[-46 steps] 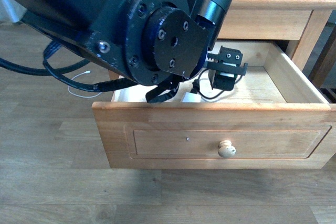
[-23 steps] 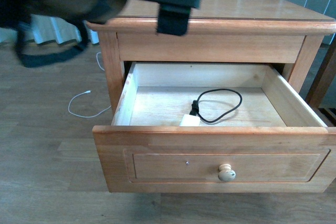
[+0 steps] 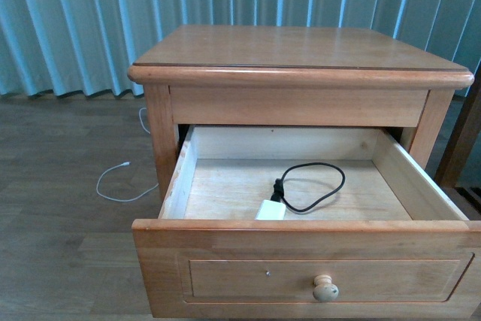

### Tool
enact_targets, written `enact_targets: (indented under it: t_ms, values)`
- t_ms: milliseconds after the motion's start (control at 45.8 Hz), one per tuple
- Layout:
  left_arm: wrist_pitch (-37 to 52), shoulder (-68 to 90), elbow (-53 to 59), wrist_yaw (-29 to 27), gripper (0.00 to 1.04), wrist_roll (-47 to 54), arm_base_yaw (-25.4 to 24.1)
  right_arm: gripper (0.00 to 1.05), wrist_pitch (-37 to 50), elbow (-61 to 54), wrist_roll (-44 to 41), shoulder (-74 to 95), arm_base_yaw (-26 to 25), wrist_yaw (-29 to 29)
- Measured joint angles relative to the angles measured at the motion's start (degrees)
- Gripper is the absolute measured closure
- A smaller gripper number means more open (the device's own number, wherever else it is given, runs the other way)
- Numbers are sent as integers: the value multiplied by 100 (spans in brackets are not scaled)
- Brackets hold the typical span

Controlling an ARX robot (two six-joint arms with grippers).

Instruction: Put charger into drawer

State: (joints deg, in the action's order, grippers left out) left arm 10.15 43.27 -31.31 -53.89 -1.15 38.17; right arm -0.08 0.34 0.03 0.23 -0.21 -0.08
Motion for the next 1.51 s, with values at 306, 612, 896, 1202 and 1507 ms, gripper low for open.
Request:
enact_targets:
  t_ms: [306, 612, 896, 1202, 1507]
  values:
    - [-1049, -1473, 417, -1325, 6, -704, 767, 8, 0, 0, 0, 0, 0, 2]
    - [-1128, -2924, 1626, 3064, 66, 13, -1377, 8, 0, 0, 0, 0, 0, 2]
    - [-1126, -3545, 2275, 4249, 101, 70, -2614, 8, 0, 0, 0, 0, 0, 0]
    - [-1117, -3897, 2636, 5362, 101, 74, -3783, 8, 0, 0, 0, 0, 0, 0]
    - [-1086, -4070, 2855, 5372, 101, 74, -3794, 8, 0, 0, 0, 0, 0, 2]
